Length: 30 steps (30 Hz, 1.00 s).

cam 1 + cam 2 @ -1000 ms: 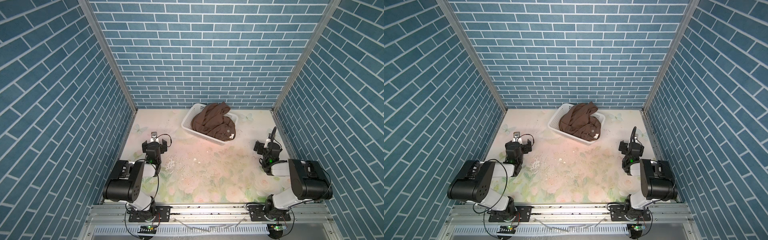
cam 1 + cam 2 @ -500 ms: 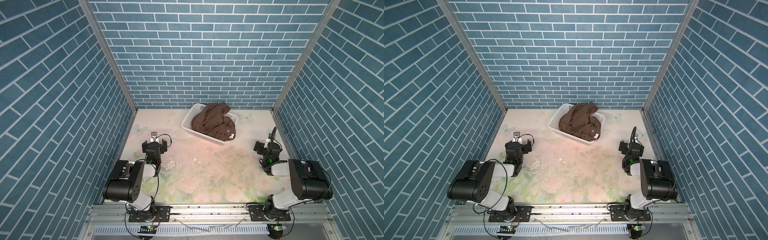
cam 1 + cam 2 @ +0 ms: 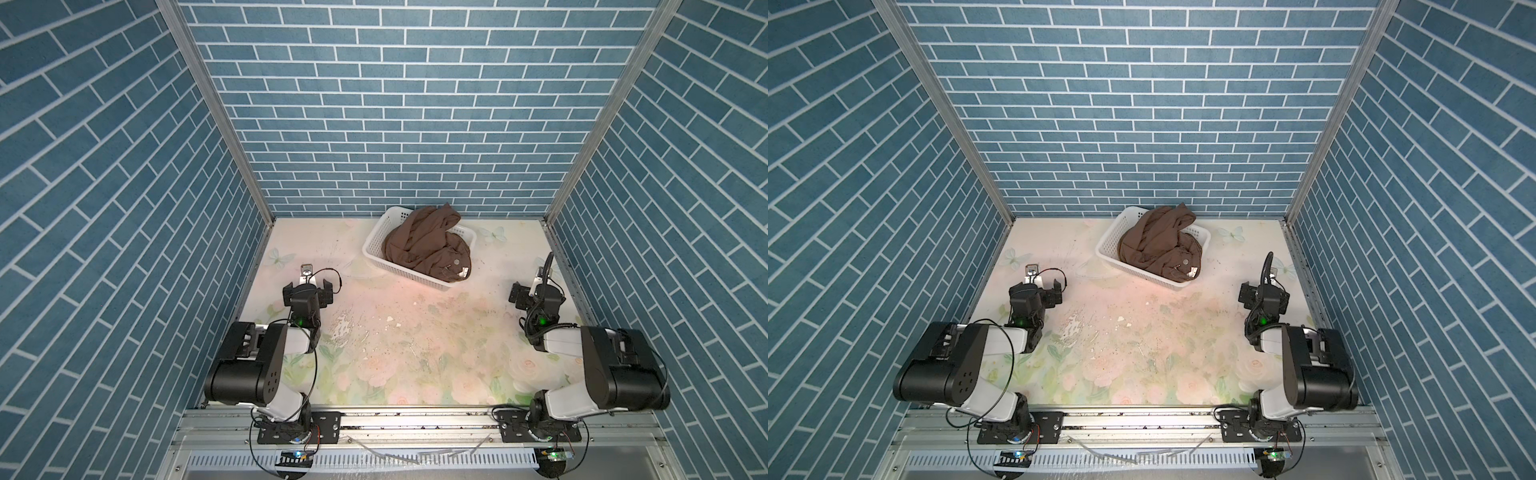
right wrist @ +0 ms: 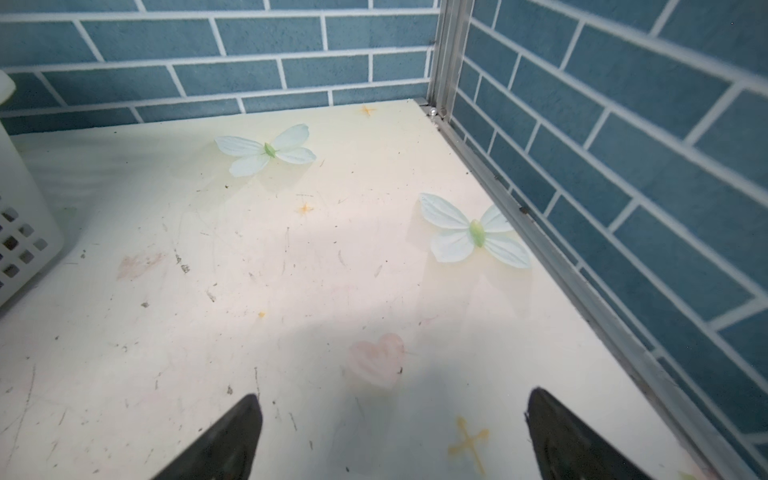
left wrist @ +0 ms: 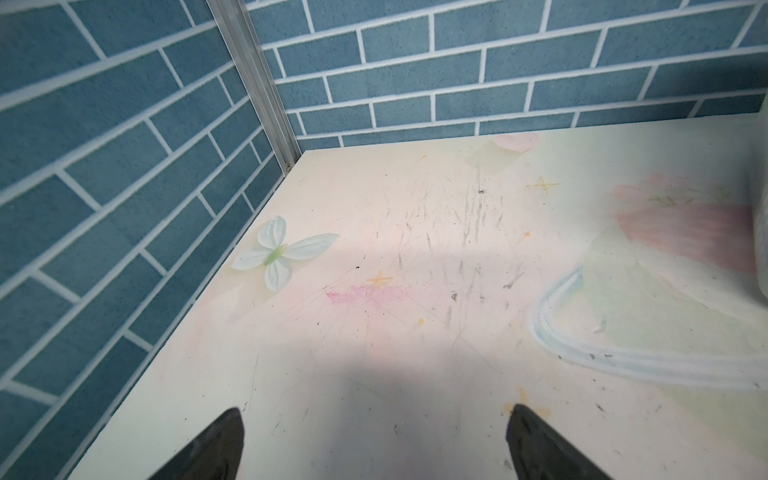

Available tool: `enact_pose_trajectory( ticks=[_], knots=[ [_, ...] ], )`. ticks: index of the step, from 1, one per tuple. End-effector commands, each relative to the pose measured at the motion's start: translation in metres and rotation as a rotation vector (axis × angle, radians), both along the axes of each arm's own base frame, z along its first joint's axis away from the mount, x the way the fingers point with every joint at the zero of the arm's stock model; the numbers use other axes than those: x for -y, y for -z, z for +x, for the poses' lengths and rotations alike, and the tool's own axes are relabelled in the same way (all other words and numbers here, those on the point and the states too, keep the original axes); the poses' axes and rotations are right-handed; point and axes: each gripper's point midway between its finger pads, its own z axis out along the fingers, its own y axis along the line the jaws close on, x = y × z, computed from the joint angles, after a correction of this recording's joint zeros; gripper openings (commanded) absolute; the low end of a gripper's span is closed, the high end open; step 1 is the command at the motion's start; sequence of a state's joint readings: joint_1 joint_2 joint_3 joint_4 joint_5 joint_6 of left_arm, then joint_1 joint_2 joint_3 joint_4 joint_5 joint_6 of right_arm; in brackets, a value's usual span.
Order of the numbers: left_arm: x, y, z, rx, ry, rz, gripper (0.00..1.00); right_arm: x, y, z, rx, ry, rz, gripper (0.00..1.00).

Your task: Fold and stack the trousers

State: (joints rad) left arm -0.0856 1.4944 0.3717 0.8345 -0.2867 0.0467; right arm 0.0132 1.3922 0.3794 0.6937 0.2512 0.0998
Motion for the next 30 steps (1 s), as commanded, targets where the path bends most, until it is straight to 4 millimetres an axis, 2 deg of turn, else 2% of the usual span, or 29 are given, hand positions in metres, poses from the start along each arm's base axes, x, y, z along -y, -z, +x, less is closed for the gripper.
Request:
enact_pose_trajectory(
  ticks=[1, 3, 5, 7, 10, 12, 14, 16, 19, 23, 26, 28, 30],
  knots=[
    [0.0, -0.029, 0.001, -0.031, -0.051, 0.058, 0.99, 0.005, -0.046, -0.001, -0.009, 0.058, -0.002, 0.99],
    [-0.011, -0.048, 0.0, -0.048, -0.145, 0.035, 0.99, 0.001, -0.064, -0.004, 0.012, 0.086, -0.03, 0.99],
    [-0.032, -0.068, -0.008, -0.038, -0.326, -0.032, 0.99, -0.006, -0.082, -0.007, 0.054, 0.107, -0.056, 0.99],
    [-0.049, -0.085, -0.023, -0.056, -0.505, -0.106, 0.99, -0.024, -0.094, -0.006, 0.059, 0.051, -0.046, 0.99],
    [-0.055, -0.107, -0.037, -0.073, -0.619, -0.189, 0.99, -0.049, -0.101, -0.005, 0.003, -0.033, -0.032, 0.99],
    [-0.058, -0.115, -0.047, -0.046, -0.674, -0.253, 0.99, -0.058, -0.099, -0.005, -0.059, -0.04, -0.024, 0.99],
    [-0.052, -0.12, -0.046, -0.026, -0.644, -0.309, 0.99, -0.065, -0.09, -0.004, -0.135, -0.045, 0.002, 0.99],
    [-0.039, -0.122, -0.038, -0.009, -0.554, -0.379, 0.99, -0.073, -0.07, -0.005, -0.264, -0.048, 0.042, 0.99],
    [-0.019, -0.115, -0.023, -0.043, -0.457, -0.448, 0.99, -0.097, -0.055, -0.003, -0.351, -0.112, 0.079, 0.99],
    [-0.004, -0.11, -0.007, -0.146, -0.422, -0.476, 0.99, -0.131, -0.062, 0.003, -0.324, -0.195, 0.121, 0.95],
    [0.017, -0.098, 0.013, -0.19, -0.347, -0.524, 0.99, -0.155, -0.066, 0.008, -0.334, -0.257, 0.133, 0.85],
    [0.038, -0.088, 0.031, -0.23, -0.263, -0.576, 0.91, -0.172, -0.071, 0.013, -0.331, -0.302, 0.133, 0.74],
    [0.057, -0.08, 0.047, -0.266, -0.196, -0.608, 0.85, -0.188, -0.078, 0.018, -0.32, -0.335, 0.136, 0.68]
  ],
)
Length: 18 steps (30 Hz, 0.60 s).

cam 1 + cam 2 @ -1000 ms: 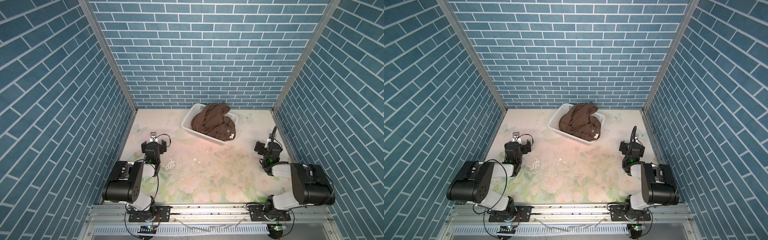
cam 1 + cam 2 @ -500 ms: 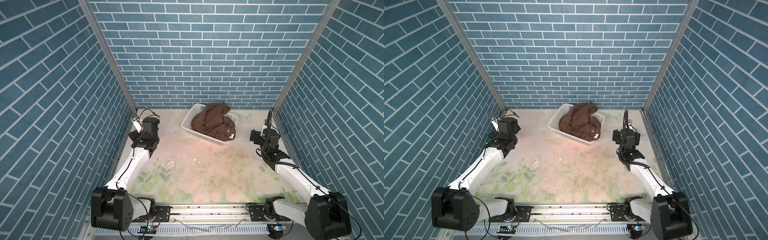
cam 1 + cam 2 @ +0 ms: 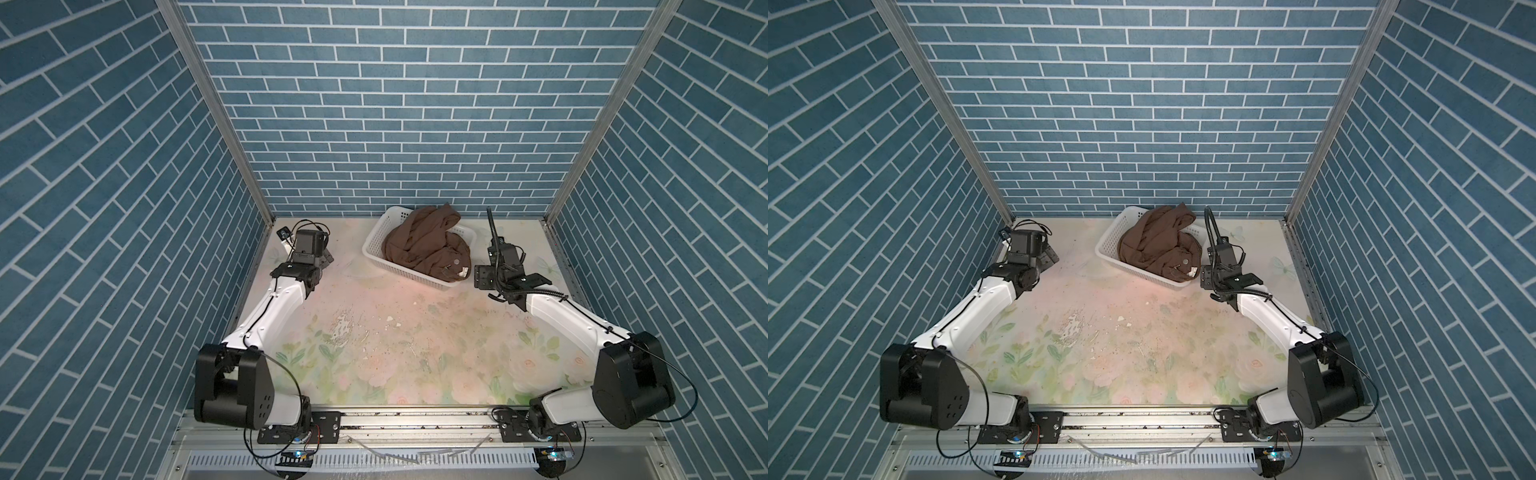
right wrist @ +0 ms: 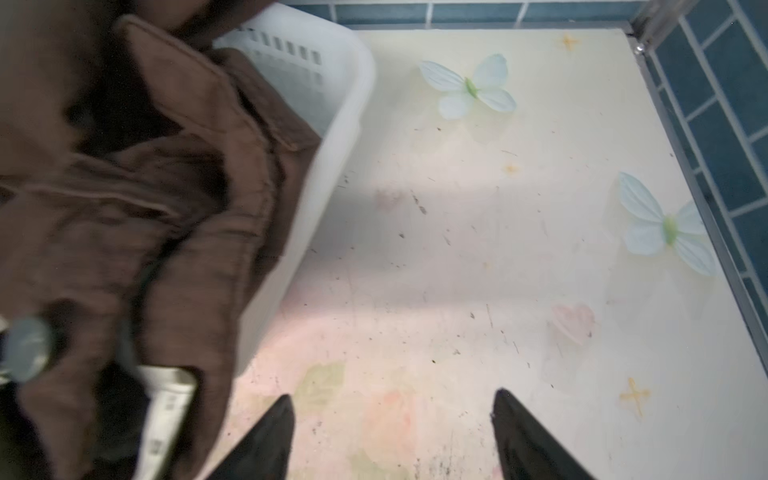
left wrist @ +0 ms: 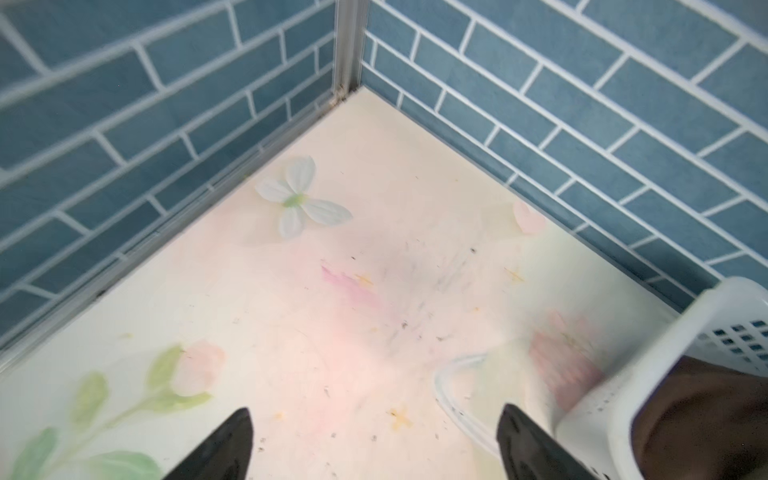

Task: Fold and stack the trousers
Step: 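Reach both grippers to the basket, grasp the brown trousers with the right gripper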

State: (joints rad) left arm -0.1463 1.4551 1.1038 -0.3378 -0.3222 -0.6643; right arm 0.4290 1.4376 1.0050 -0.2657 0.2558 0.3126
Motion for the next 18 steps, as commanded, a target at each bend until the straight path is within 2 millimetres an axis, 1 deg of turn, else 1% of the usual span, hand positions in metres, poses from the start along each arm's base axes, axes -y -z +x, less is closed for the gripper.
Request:
enact_pose_trajectory(
  ticks=[1, 3, 6, 9, 11, 14, 16, 18],
  knots=[
    [0.045, 0.011, 0.026, -0.013, 0.152, -0.119, 0.85, -0.033, -0.027, 0.012, 0.032, -0.056, 0.065, 0.66],
    [0.061, 0.014, 0.041, -0.01, 0.195, -0.131, 0.84, -0.049, -0.034, 0.017, 0.041, -0.09, 0.071, 0.66],
    [0.085, 0.018, 0.061, -0.014, 0.247, -0.132, 0.86, -0.072, -0.036, 0.022, 0.035, -0.134, 0.071, 0.67],
    [0.113, 0.029, 0.081, -0.037, 0.31, -0.156, 0.86, -0.089, -0.037, 0.022, 0.007, -0.162, 0.097, 0.7],
    [0.13, 0.041, 0.091, -0.056, 0.345, -0.183, 0.85, -0.097, -0.037, 0.019, -0.024, -0.179, 0.146, 0.73],
    [0.153, 0.048, 0.102, -0.056, 0.392, -0.208, 0.83, -0.104, -0.042, 0.012, -0.057, -0.221, 0.173, 0.76],
    [0.167, 0.05, 0.107, -0.064, 0.419, -0.204, 0.82, -0.101, -0.045, 0.007, -0.072, -0.227, 0.158, 0.77],
    [0.181, 0.057, 0.109, -0.079, 0.447, -0.201, 0.8, -0.095, -0.049, 0.004, -0.084, -0.217, 0.144, 0.78]
  ],
)
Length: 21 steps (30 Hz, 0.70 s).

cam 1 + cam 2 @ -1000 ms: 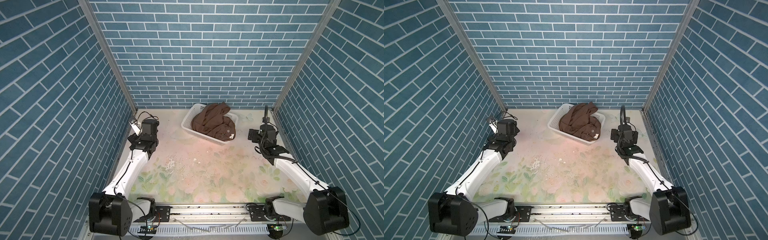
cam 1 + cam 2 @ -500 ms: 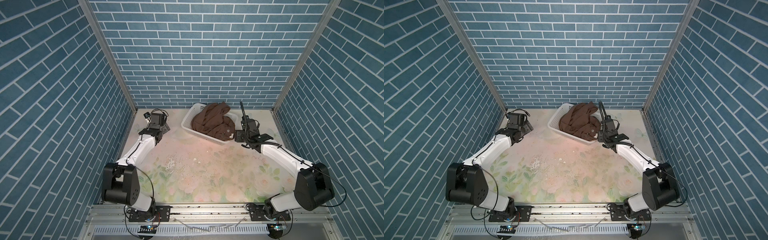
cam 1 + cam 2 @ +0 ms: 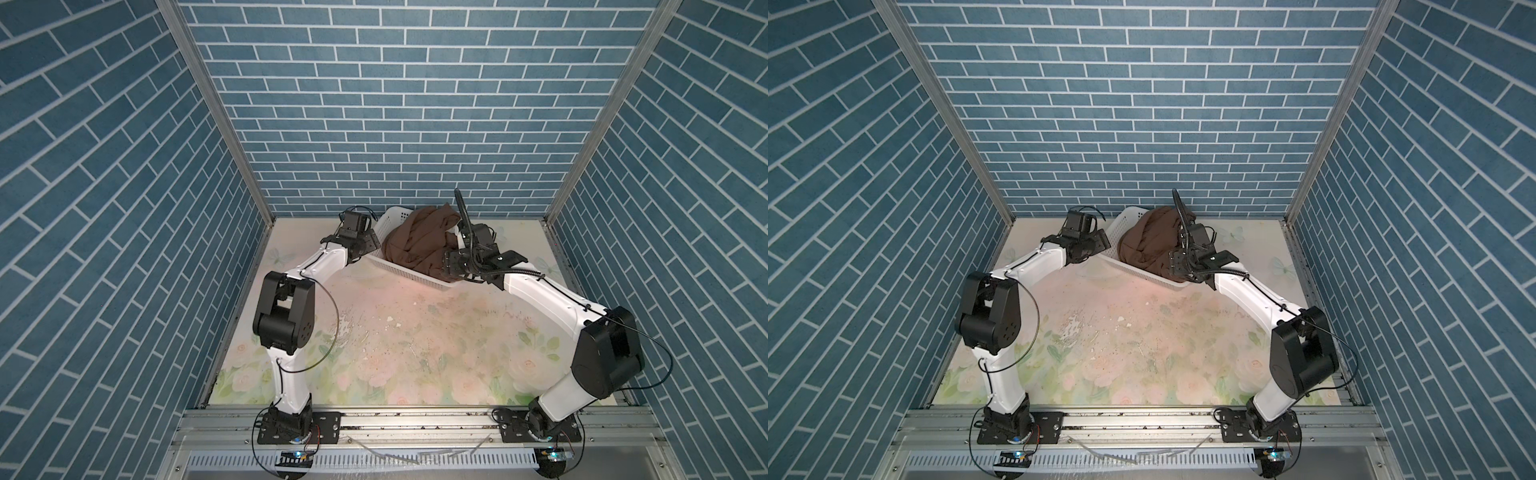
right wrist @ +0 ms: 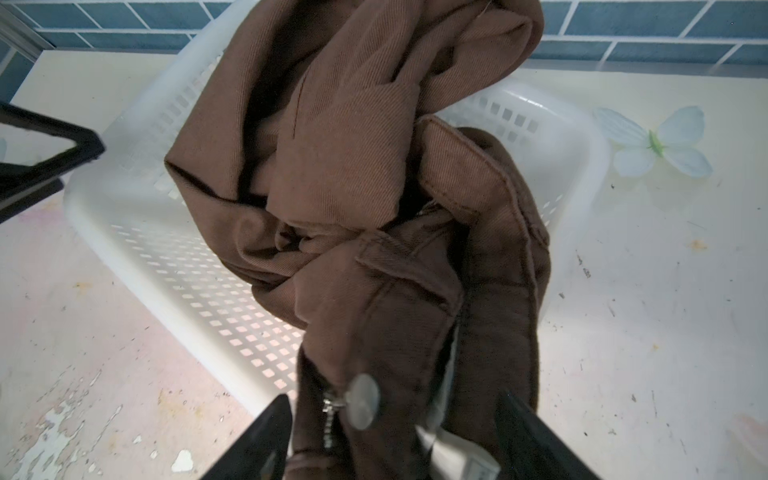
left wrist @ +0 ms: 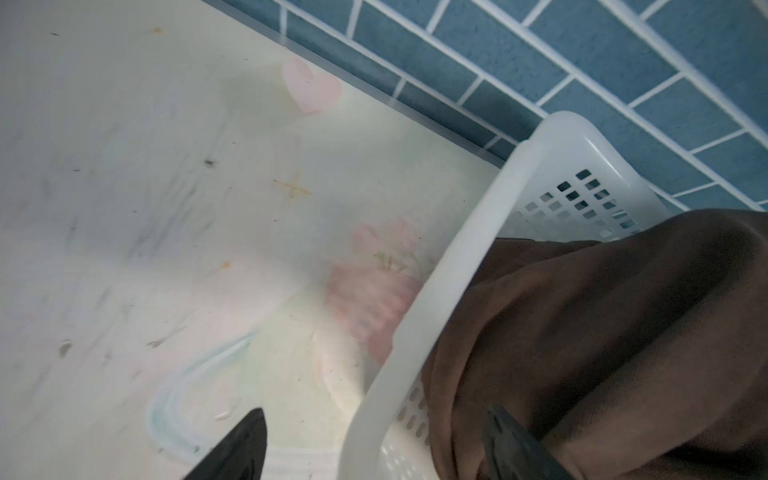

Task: Fold and stack the trousers
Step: 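Reach both grippers to the basket, grasp the brown trousers with the right gripper, then lift the trousers from the basket with the right gripper while the left draws back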

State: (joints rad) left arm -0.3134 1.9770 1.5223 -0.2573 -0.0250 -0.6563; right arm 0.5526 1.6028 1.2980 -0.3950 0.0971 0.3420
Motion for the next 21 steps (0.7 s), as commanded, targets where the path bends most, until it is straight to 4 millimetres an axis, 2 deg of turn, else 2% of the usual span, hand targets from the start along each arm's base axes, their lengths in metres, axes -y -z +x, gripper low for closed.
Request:
enact_pose_trajectory(
  ticks=[1, 4, 6, 9, 11, 15, 21],
  knots=[
    [0.028, 0.002, 0.003, -0.008, 0.072, -0.006, 0.79, 0.005, -0.02, -0.008, -0.028, 0.003, 0.02, 0.78],
    [0.041, 0.012, 0.0, -0.032, 0.096, -0.001, 0.74, 0.019, -0.028, -0.011, -0.029, 0.042, 0.041, 0.78],
    [0.049, 0.017, -0.005, -0.044, 0.113, -0.008, 0.65, 0.034, -0.034, -0.011, -0.03, 0.087, 0.061, 0.78],
    [0.067, 0.017, -0.016, -0.057, 0.157, -0.031, 0.53, 0.06, -0.042, -0.009, -0.037, 0.164, 0.091, 0.79],
    [0.081, 0.015, -0.027, -0.063, 0.185, -0.036, 0.52, 0.078, -0.047, -0.007, -0.039, 0.213, 0.106, 0.83],
    [0.126, 0.008, -0.053, -0.066, 0.282, -0.06, 0.53, 0.113, -0.06, -0.001, -0.003, 0.311, 0.084, 0.99],
    [0.208, 0.003, -0.082, -0.086, 0.45, -0.128, 0.53, 0.129, -0.074, 0.016, 0.055, 0.34, 0.009, 0.99]
  ],
)
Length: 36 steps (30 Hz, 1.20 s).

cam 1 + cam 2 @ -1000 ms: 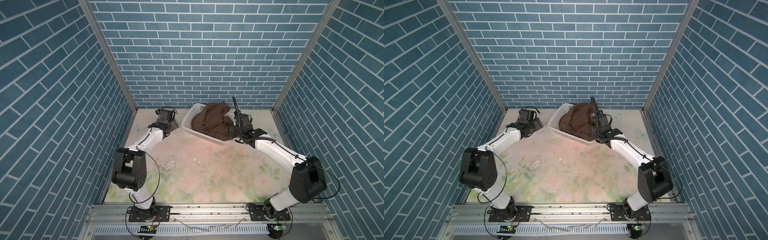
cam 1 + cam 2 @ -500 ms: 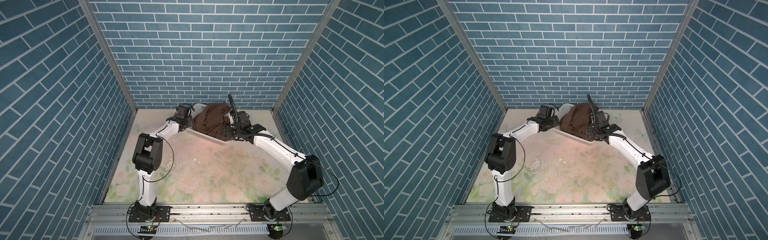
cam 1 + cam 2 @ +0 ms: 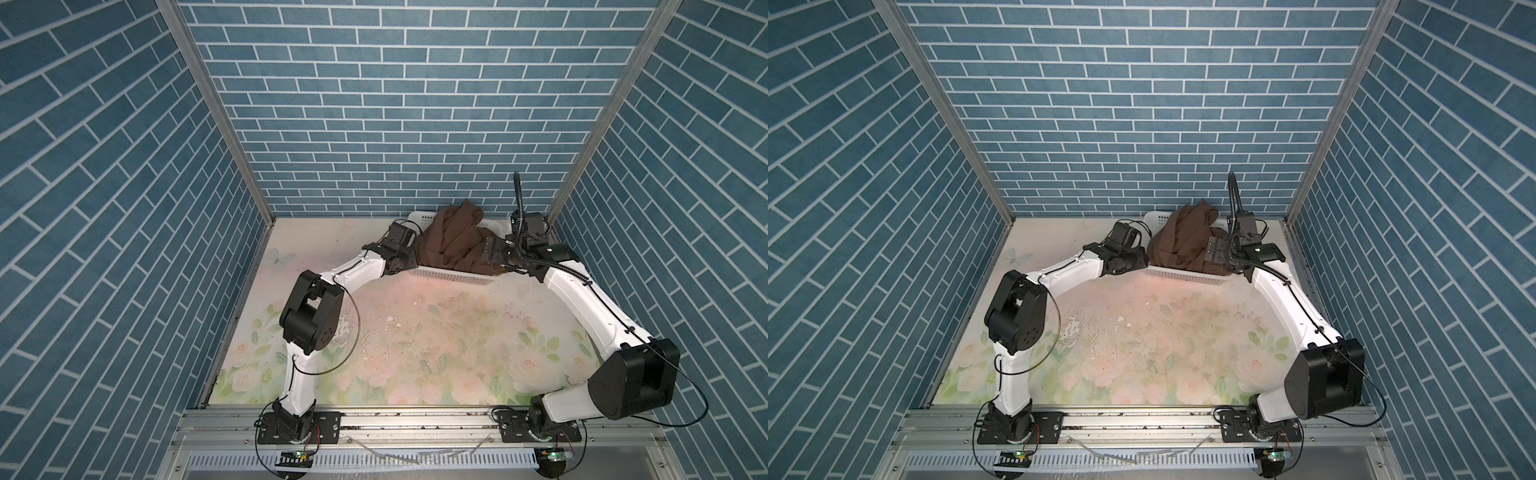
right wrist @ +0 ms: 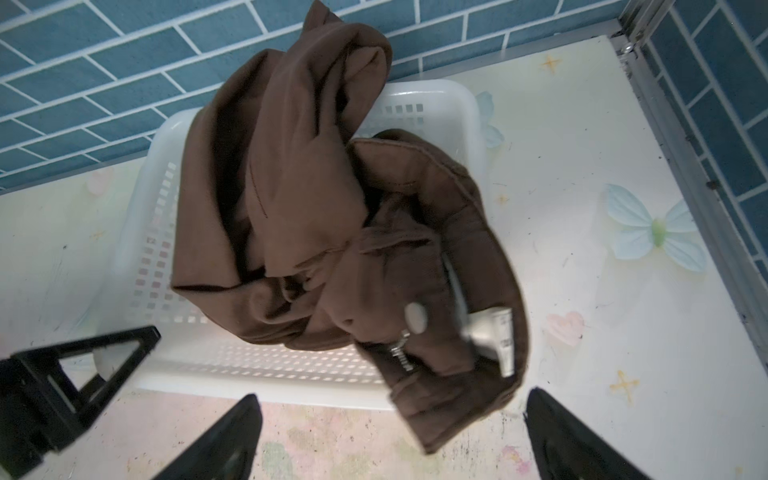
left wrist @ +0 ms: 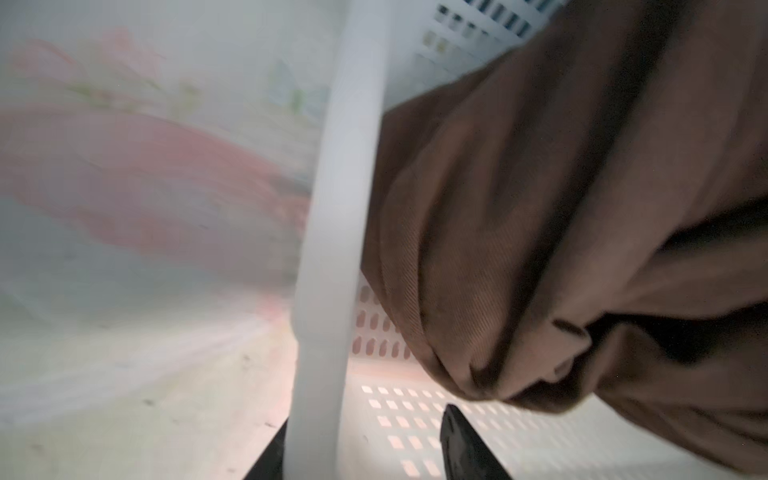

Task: Fold and stack the trousers
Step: 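Lift the trousers from the basket with the right gripper while the left draws back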

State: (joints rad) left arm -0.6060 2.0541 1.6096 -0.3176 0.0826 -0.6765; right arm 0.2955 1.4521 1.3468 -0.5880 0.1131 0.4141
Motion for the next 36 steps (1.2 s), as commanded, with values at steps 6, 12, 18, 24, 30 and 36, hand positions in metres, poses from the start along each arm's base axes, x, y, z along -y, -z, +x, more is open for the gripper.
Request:
enact_pose_trajectory(
  ticks=[6, 12, 18, 24, 30, 36],
  knots=[
    [0.087, -0.031, -0.035, -0.01, 0.209, -0.095, 0.53, 0.012, -0.016, 0.049, 0.063, 0.015, -0.093, 0.99],
    [0.071, -0.059, -0.053, 0.025, 0.204, -0.09, 0.64, 0.024, 0.005, 0.101, 0.035, 0.012, -0.154, 0.99],
    [0.003, -0.093, -0.066, 0.121, 0.082, -0.001, 0.73, 0.032, 0.029, 0.145, 0.017, 0.019, -0.124, 0.99],
    [-0.087, -0.116, -0.079, 0.206, -0.146, 0.1, 0.96, 0.024, 0.078, 0.176, -0.045, -0.014, -0.103, 0.95],
    [-0.163, -0.14, -0.093, 0.27, -0.325, 0.168, 0.99, 0.013, 0.093, 0.184, -0.047, -0.01, -0.03, 0.66],
    [-0.21, -0.155, -0.102, 0.307, -0.44, 0.18, 0.99, 0.008, 0.005, 0.179, 0.129, -0.009, 0.051, 0.0]
  ],
)
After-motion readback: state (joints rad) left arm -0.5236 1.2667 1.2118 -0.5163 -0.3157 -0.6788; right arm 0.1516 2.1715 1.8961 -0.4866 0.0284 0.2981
